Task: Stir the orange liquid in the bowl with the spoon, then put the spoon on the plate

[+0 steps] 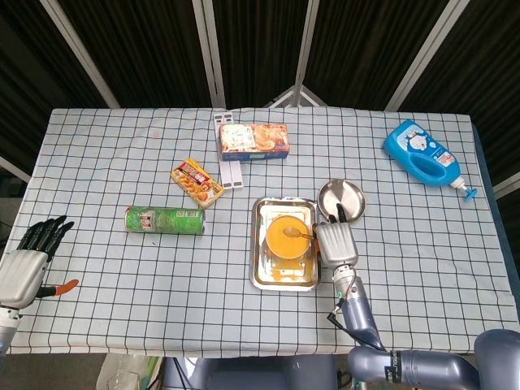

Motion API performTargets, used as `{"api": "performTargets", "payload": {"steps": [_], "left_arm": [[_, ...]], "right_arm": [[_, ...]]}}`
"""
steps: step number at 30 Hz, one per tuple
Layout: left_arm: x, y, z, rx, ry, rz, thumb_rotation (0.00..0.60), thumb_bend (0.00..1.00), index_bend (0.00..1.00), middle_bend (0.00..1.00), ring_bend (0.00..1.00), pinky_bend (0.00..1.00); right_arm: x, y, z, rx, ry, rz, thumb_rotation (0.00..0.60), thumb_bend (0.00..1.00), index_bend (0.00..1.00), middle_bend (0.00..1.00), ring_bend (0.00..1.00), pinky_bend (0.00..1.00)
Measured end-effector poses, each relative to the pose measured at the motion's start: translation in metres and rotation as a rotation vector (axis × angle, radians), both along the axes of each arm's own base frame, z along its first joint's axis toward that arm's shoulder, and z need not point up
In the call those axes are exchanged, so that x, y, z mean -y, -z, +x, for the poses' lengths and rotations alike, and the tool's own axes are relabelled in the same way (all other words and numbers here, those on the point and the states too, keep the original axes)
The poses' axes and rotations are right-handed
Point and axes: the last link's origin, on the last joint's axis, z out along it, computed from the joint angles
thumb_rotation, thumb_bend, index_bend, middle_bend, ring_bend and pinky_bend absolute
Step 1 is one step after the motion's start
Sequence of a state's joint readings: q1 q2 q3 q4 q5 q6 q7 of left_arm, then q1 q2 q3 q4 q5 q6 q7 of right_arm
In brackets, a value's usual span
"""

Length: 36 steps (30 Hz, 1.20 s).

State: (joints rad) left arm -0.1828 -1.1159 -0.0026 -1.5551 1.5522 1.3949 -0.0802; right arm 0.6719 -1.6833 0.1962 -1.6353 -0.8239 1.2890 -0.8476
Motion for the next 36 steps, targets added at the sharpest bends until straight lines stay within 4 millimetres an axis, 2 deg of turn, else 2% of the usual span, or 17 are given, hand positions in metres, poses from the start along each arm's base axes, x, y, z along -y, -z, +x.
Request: {"api": "performTargets", "payload": {"steps": [7,16,22,29,36], "left_arm": [[0.0,0.0,0.0,-0.001,-0.001,0.001,0.6,0.0,0.0,0.0,0.0,0.0],[0.0,0.0,0.0,-0.002,0.001,0.003,0.6,0.0,0.0,0.0,0.0,0.0],[0.0,-0.001,0.0,0.0,0.003,0.008,0.6,0.0,0.0,0.0,0.0,0.0],[0.0,-0.001,0.0,0.0,0.002,0.009,0.6,0.0,0.0,0.0,0.0,0.0],[0.0,-0.001,0.0,0.0,0.004,0.011,0.6,0.0,0.0,0.0,0.0,0.0]], "right_arm": [[-0.001,0.0,0.0,-0.005,-0.005,0.0,0.6,0.65,0.65,0.55,0.28,0.0],[0.0,-0.002,0.0,-0.064,-0.067,-0.024,0.6,0.69,0.74,0.62,0.32,0.0],[0.007,-0.007,0.002,-0.194,-0.215,-0.107,0.6,0.69,0.79,0.66,0.36,0.0],[0.02,-0.011,-0.009,-0.465,-0.417,-0.218,0.6,0.69,0.8,0.68,0.38,0.0],[0.021,-0.013,-0.006,-0.562,-0.541,-0.219,0.6,0.69,0.8,0.68,0.38,0.0]]}}
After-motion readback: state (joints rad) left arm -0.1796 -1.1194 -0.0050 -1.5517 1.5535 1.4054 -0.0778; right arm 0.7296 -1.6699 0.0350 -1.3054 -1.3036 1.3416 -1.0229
